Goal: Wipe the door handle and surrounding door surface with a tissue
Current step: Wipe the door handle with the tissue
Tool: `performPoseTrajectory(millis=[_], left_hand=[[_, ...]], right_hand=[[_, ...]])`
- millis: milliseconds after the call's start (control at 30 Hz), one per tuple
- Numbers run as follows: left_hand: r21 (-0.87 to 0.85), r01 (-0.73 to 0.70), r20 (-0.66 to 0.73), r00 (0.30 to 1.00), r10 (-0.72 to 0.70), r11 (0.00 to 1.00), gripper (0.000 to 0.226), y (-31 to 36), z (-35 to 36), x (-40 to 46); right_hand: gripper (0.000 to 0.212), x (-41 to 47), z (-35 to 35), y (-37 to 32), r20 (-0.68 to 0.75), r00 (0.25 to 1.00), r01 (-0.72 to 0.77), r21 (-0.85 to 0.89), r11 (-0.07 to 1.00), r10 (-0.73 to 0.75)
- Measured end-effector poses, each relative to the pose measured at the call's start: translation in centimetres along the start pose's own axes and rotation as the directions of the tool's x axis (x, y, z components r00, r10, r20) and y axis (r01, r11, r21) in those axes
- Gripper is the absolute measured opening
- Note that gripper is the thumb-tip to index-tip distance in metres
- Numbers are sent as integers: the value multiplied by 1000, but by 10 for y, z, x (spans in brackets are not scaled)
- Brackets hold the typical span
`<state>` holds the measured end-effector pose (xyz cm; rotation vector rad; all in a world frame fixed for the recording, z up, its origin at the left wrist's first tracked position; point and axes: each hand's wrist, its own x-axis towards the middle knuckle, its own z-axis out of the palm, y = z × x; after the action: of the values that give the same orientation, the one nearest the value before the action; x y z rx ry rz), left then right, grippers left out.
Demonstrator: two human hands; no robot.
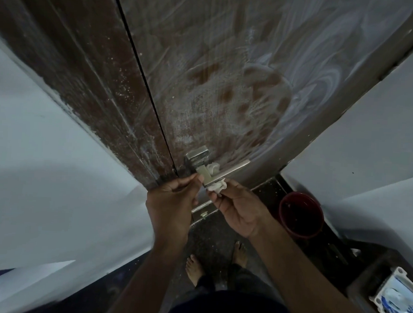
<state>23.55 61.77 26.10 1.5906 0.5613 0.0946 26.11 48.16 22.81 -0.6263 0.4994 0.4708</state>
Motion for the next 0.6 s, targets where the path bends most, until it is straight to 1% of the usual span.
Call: performPoseTrajectory(millis=[133,267,333,433,467,500,533,600], left_hand=[[0,-13,-2,1000,13,1000,14,-1,0,0],[11,-24,-5,1000,24,1000,13,-3,0,0],[13,-28,-4,1000,28,1000,14,-2,-1,0],[21,-28,-3,1000,28,999,16,1,0,-2],[25,-26,-4,1000,26,999,17,2,-1,-3],[25,-23,-4,1000,23,999,18,3,0,-3],[23,-17,-5,1000,17,1000,18,3,-1,-3],[13,-8,-6,1000,8,1000,17,3,-1,-3]], right_hand=[[23,9,-6,-9,78,994,80,2,997,-80],[27,11,-6,-5,190,980,78,-130,988,-53],[26,12,-8,-10,177,981,107,-132,985,-83],[26,8,-11,-21,123,981,161,-76,984,-151],[25,5,-11,-24,105,981,172,-111,979,-161],[22,1,-10,-27,77,984,174,-194,965,-162],[19,-4,-8,-29,42,986,165,-320,933,-160],[15,-18,-3,-35,-36,984,117,-602,790,-174]])
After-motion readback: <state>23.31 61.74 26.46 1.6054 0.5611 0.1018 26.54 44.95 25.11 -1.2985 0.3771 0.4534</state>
